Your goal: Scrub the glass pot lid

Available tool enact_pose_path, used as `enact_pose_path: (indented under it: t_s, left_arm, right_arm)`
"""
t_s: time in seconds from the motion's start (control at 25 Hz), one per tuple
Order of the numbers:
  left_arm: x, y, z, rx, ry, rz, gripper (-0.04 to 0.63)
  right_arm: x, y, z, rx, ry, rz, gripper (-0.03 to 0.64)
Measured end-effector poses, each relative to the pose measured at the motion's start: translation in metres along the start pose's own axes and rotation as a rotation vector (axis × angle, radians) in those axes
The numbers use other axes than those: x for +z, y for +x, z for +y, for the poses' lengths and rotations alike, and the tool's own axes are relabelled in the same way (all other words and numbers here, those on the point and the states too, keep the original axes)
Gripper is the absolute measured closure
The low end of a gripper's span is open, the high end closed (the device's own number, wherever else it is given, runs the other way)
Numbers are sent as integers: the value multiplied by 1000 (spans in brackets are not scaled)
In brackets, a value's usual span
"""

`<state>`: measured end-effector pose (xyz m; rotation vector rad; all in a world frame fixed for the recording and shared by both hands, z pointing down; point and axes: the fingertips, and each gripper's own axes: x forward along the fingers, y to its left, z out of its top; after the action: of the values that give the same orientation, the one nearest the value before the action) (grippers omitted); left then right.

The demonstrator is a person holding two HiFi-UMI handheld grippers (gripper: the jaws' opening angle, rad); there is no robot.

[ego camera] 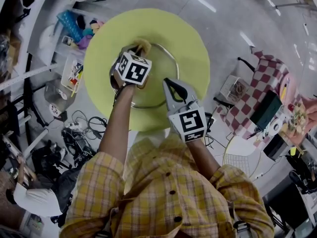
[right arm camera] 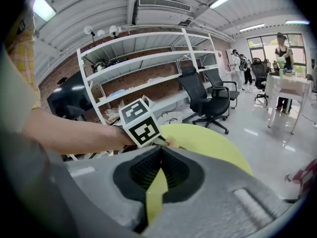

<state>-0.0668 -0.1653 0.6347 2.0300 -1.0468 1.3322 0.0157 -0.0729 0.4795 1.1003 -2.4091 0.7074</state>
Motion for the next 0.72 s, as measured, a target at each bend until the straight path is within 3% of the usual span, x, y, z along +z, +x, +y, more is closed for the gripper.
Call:
enact_pose_path:
  t_s: [0.72]
  left_arm:
    - [7,12,-19,-106,205,80,549]
  right_arm:
    - [-2,-1,-6,-2,8,0,619]
